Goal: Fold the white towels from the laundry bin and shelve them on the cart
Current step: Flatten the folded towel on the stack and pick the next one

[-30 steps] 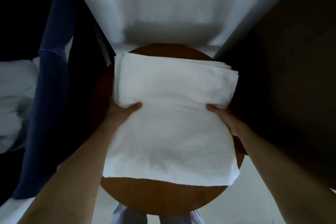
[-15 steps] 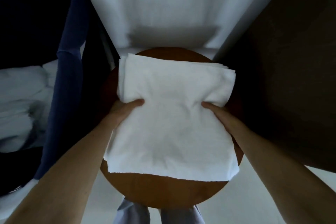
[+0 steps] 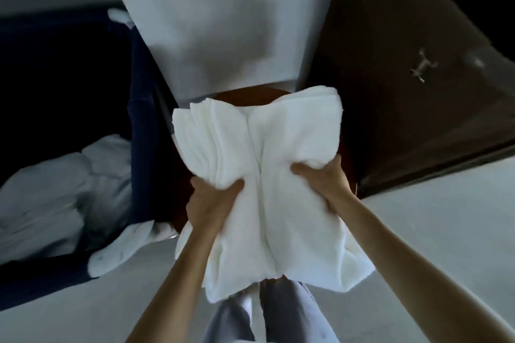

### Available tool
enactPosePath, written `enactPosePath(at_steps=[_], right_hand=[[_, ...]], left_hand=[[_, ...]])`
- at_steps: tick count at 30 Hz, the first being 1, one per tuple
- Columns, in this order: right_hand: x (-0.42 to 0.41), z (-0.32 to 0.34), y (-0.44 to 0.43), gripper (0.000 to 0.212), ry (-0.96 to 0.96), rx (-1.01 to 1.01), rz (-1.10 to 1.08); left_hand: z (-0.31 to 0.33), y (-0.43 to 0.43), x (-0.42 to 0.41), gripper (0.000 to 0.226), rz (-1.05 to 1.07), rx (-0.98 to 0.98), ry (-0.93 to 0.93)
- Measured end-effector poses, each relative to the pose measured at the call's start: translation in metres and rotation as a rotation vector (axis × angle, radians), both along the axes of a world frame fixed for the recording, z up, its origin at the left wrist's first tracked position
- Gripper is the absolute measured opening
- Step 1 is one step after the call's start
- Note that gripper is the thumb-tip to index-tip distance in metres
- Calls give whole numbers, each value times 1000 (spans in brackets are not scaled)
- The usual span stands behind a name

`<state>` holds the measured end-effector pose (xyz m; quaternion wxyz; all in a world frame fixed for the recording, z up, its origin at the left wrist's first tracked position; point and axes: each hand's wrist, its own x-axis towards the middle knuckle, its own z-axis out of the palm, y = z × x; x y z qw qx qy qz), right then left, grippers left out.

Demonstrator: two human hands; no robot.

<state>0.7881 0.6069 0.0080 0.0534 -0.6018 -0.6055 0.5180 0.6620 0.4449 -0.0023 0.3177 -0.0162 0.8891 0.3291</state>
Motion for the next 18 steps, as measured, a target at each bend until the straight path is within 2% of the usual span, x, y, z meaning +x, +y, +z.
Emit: enactPosePath(at_steps=[4, 10, 15, 18], right_hand=[[59, 37, -49, 68, 48, -2, -54], [161, 63, -93, 61, 133, 5, -189], [261, 77, -92, 65, 142, 29, -258], [323, 86, -72, 64, 144, 73, -228]], left_hand=[[39, -39, 40, 78, -119, 56, 39], [90, -59, 119, 73, -376, 77, 88], [106, -44, 204, 71, -514, 110, 116], [105, -22, 266, 72, -513, 154, 110]])
